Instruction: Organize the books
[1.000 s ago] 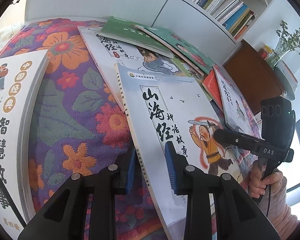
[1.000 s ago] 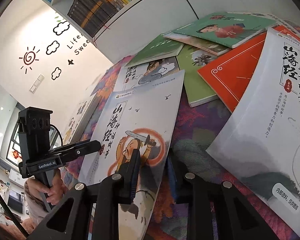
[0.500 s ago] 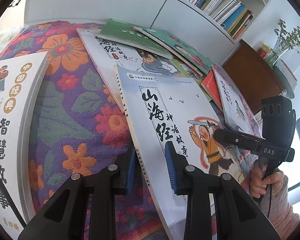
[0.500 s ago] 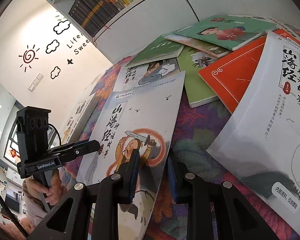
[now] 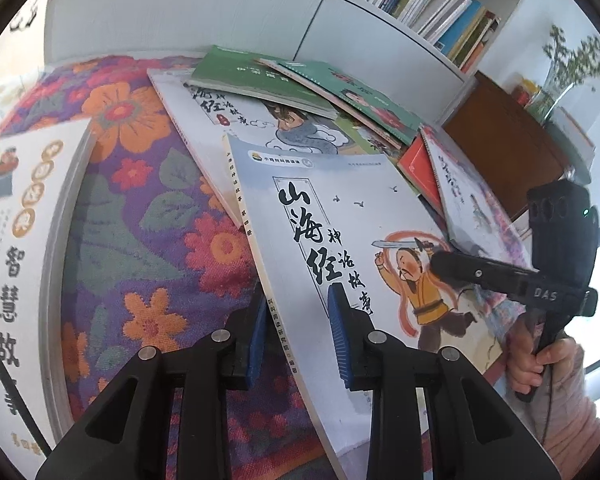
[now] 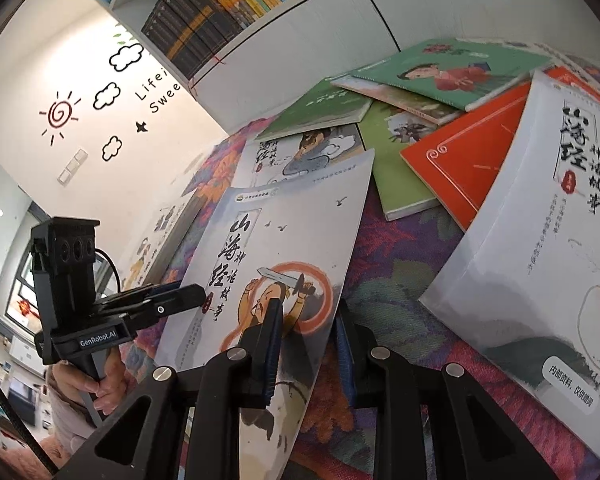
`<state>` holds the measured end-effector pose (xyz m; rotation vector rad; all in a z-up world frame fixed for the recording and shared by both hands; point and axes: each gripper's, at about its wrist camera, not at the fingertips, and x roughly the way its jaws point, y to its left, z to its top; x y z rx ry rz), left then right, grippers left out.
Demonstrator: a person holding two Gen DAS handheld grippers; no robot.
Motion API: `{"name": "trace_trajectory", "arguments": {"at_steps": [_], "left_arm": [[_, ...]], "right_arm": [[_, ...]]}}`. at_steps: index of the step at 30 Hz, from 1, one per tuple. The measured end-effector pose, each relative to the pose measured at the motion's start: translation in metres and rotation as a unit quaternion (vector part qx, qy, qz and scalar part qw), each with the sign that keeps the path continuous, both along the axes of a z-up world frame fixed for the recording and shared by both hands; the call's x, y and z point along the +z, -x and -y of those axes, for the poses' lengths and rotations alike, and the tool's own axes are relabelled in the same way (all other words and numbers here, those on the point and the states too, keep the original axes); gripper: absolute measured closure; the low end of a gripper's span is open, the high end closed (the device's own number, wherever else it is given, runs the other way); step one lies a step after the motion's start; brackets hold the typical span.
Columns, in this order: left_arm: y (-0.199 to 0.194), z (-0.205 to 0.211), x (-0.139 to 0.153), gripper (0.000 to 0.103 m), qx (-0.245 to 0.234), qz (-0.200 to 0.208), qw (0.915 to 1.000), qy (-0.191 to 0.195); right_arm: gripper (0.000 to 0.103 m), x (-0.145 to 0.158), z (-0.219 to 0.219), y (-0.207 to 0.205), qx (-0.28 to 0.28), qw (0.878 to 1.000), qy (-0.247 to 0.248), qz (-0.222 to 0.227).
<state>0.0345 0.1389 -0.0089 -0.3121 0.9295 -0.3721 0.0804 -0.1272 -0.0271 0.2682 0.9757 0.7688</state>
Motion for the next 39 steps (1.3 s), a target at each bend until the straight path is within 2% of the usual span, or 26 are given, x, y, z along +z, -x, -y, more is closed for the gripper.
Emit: {"name": "trace_trajectory", "arguments": {"at_steps": [6,9,14,18,24,27,31,34,39], "left_arm": [[0.000,-0.010,-0.001,0.078,0.004,-0.004,0.9988,0.048],[0.001,-0.018,0.003,0.079,0.000,0.004,0.9954,0.096],[0.003,-0.017,0.009,0.079,0.000,0.012,0.9961,0.087],[0.004,-0.016,0.013,0.079,-0.003,0.018,0.9958,0.089],[0.005,-0.030,0.022,0.079,0.000,0.028,0.9919,0.124],[0.004,-0.036,0.028,0.079,0.005,0.030,0.9912,0.129],[0.007,-0.049,0.044,0.079,0.013,0.034,0.9891,0.143],[0.014,-0.059,0.059,0.079,0.018,0.048,0.9904,0.128],[0.026,-0.083,0.079,0.079,0.031,0.054,0.9916,0.113]], "right_arm": [[0.079,0.004,0.000,0.003,0.004,1.000,-0.010,0.003],[0.080,0.007,0.000,0.006,0.007,1.000,-0.014,0.011],[0.082,0.009,0.000,0.005,0.014,0.999,-0.028,0.008],[0.082,0.015,-0.003,0.008,0.018,0.999,-0.022,0.020],[0.082,0.026,0.003,0.007,0.014,0.998,-0.065,-0.003],[0.082,0.031,-0.001,0.005,0.012,0.995,-0.093,-0.030],[0.082,0.041,-0.010,0.006,0.006,0.994,-0.104,-0.046],[0.083,0.052,-0.019,0.008,0.012,0.991,-0.116,-0.062],[0.084,0.078,-0.048,0.017,0.024,0.993,-0.104,-0.050]]}}
